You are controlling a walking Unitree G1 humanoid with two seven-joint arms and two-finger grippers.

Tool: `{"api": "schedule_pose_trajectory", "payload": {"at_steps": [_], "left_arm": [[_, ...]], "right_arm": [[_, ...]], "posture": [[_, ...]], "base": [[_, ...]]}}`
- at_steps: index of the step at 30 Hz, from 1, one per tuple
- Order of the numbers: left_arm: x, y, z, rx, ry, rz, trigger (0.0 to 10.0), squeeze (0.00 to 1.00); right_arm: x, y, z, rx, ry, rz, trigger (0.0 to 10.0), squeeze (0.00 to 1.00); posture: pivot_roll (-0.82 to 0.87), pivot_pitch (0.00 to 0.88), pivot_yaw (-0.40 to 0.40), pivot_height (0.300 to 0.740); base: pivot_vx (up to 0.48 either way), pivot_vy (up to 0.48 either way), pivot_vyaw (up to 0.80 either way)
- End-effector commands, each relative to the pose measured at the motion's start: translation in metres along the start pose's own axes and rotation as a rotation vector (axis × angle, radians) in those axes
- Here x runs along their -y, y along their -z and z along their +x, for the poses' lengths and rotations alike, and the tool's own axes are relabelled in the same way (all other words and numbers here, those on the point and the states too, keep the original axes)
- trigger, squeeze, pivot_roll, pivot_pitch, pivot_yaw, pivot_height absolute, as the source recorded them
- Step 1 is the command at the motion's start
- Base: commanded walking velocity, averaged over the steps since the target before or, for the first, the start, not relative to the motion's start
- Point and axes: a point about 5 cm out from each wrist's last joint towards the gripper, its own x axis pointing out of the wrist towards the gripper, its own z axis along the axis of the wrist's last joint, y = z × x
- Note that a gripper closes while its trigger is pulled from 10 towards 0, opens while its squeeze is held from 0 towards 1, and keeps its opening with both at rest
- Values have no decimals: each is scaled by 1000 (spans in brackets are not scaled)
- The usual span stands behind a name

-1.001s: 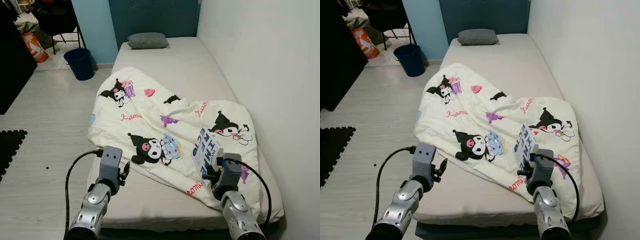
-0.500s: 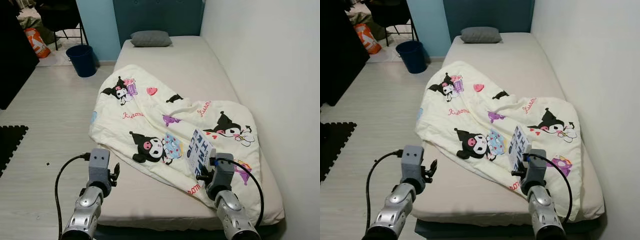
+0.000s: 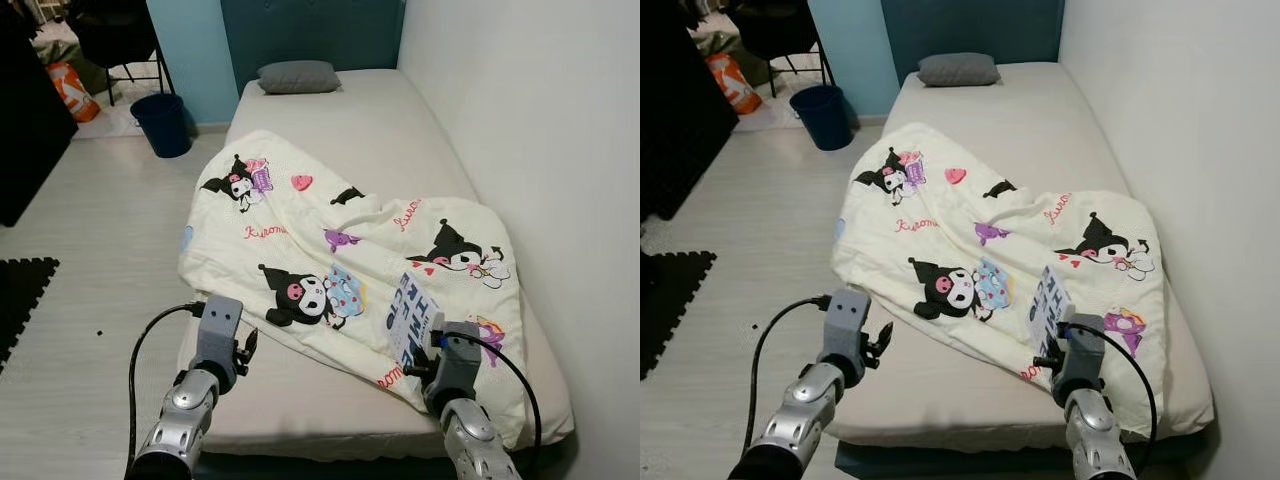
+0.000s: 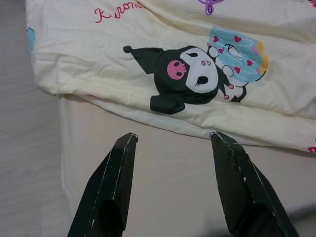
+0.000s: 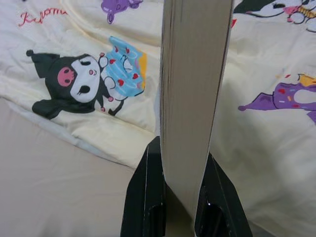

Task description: Clean up the room

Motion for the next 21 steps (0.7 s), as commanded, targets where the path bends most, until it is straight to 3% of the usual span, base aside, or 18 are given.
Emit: {"api": "schedule_pose_trajectory", "payload": {"at_steps": [1,10,21], "left_arm": [[-2,12,-4,-39,-24,-34,10000,0],[-11,11,-8,-15,-109,-42,10000,0],[-12,-4,-3,41,-68,-2,10000,0]], "right_arm": [[0,-5,-1,35,0,-10,10000,0],[-9,-15,5,99,-34,-23,10000,0],[-10,-22,7,133,-15,14,10000,0]], "posture": [[-30,141,51,740],[20,137,-1,740],[26,143,16,740]], "base": [[0,0,0],[0,0,0],[0,0,0]]}}
